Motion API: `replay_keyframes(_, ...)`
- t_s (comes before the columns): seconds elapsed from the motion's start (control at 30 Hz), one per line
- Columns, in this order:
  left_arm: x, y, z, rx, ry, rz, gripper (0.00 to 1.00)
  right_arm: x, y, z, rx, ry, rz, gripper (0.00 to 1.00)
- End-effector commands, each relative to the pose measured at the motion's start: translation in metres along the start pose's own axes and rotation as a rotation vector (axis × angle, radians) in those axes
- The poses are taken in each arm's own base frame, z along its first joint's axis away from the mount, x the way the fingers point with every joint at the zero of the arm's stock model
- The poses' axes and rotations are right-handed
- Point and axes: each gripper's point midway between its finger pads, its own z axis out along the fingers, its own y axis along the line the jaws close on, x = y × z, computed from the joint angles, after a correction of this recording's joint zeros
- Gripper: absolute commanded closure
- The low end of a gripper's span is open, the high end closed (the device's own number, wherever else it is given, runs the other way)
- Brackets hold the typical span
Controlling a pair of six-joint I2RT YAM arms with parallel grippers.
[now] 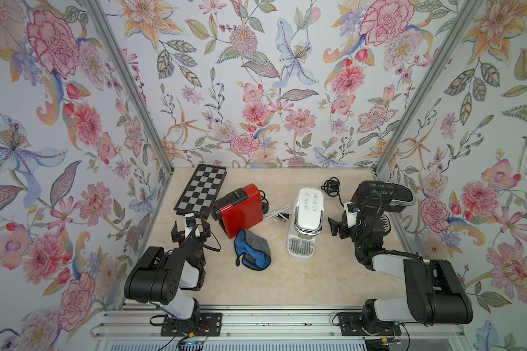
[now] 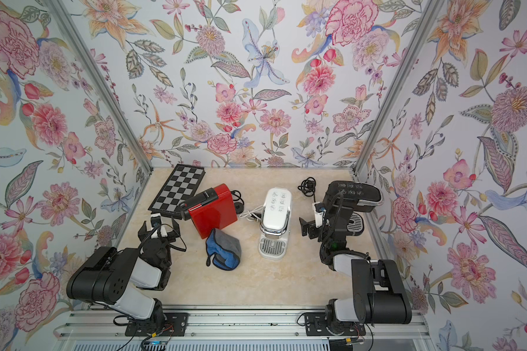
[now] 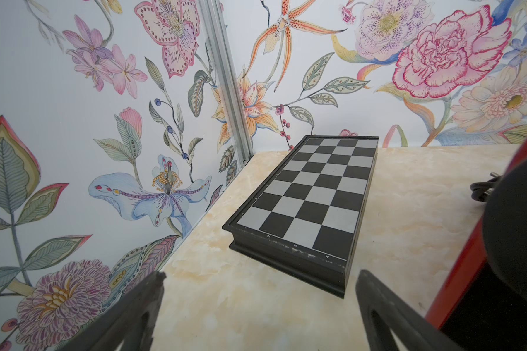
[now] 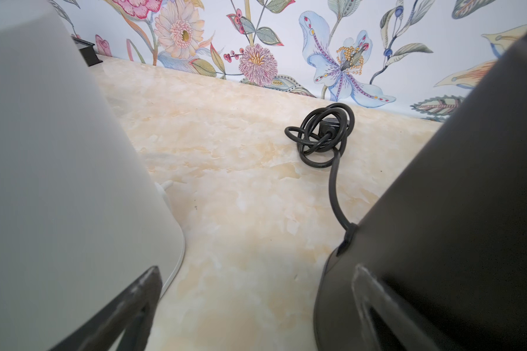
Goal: Wipe the surface of a coffee machine
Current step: Reset both arms
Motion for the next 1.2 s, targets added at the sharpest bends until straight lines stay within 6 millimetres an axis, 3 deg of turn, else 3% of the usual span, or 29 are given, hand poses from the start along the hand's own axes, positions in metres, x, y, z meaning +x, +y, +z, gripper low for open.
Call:
replay_keyframes(0.0, -0.010, 0.003, 0.004, -0.017, -0.032, -0.007, 0.01, -0.005, -0.009, 0.001, -0.015, -0.073, 0.032, 0.00)
replay_keyframes(0.5, -0.009, 0.003, 0.006, -0.018, -0.025, -0.006, 0.01, -0.001, -0.028, 0.003, 0.025, -0.051, 0.103, 0.00)
replay_keyframes(0.7, -0.009, 0.002, 0.006, -0.018, -0.025, -0.005, 0.01, 0.009, -0.056, -0.006, 0.327, -0.061, 0.105, 0.00)
replay_keyframes(1.17, -0.009, 0.002, 0.007, -0.017, -0.022, -0.002, 0.01, 0.012, -0.054, -0.010, 0.387, -0.070, 0.073, 0.00)
